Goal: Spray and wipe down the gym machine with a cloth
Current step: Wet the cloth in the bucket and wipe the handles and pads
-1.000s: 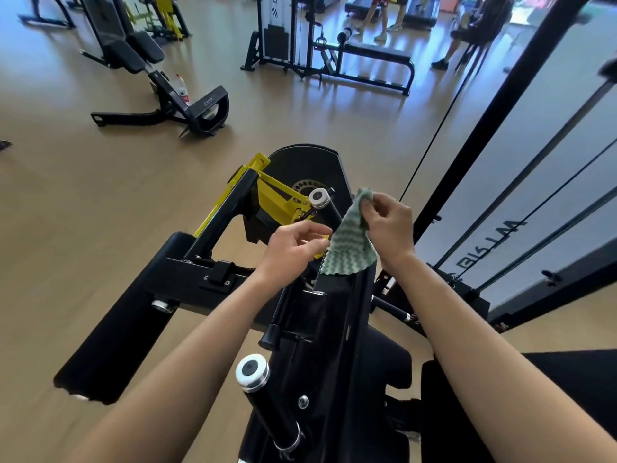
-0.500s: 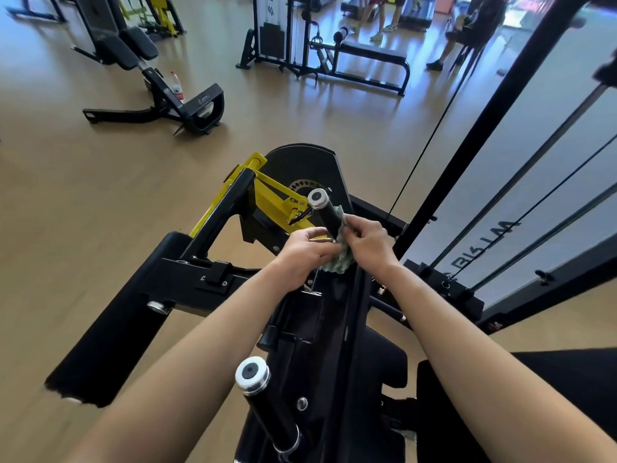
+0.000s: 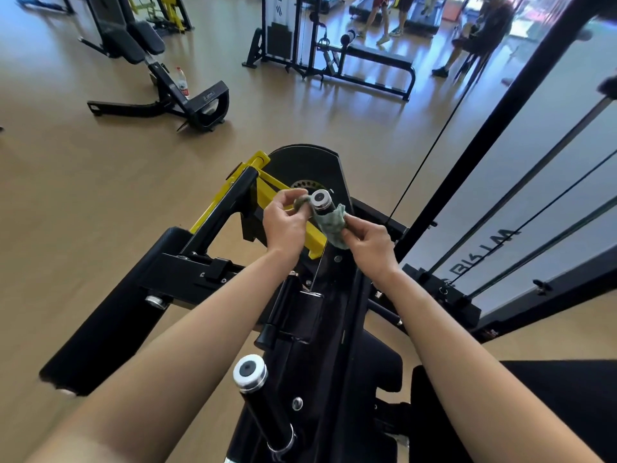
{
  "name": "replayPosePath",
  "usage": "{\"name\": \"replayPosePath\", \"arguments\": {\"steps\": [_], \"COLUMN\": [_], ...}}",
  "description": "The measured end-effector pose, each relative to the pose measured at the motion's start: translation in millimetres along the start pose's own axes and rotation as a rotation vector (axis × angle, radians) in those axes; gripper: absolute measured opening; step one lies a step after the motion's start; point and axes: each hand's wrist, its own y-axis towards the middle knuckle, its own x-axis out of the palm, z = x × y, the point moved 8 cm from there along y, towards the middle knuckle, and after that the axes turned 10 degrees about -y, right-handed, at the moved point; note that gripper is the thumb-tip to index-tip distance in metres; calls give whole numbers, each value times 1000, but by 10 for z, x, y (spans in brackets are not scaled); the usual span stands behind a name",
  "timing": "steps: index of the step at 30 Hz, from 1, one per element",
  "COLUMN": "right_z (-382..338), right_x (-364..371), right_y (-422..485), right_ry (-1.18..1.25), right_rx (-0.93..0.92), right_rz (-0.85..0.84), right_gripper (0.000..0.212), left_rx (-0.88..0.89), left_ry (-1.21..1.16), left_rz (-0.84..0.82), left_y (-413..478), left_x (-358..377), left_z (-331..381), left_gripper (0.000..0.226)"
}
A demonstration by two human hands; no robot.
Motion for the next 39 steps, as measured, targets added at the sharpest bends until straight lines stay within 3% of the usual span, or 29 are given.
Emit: {"name": "replayPosePath", "arguments": {"steps": [3, 5, 11, 15, 20, 27, 34, 39], "right_z": [55, 61, -221, -222, 144, 101, 153, -89], "right_x": [15, 43, 86, 114, 126, 128, 199, 110], "right_y": [6, -3, 35, 36, 16, 25, 63, 44], "right_ry": [-38, -42, 78, 54, -32, 139, 125, 204], "right_rx": [44, 44, -94, -134, -10, 50, 107, 47], "right_rz": [9, 0, 2, -25, -65, -53, -53, -7], "right_gripper": [42, 44, 51, 53, 49, 38, 36, 37], "left_rx": [-176, -299, -346, -259, -84, -182, -289, -173], "left_ry": [-152, -191, -26, -54, -248, -195, -45, -26], "left_rz": [-32, -154, -346, -347, -250, -381, -483, -393], "left_y": [-43, -128, -235, -231, -264, -339, -393, -293], "left_x": [136, 251, 288, 269, 191, 220, 414, 352], "left_z": [-127, -221, -259, -104, 181, -170, -310, -112], "left_gripper": [17, 14, 27, 31, 44, 37, 34, 39]}}
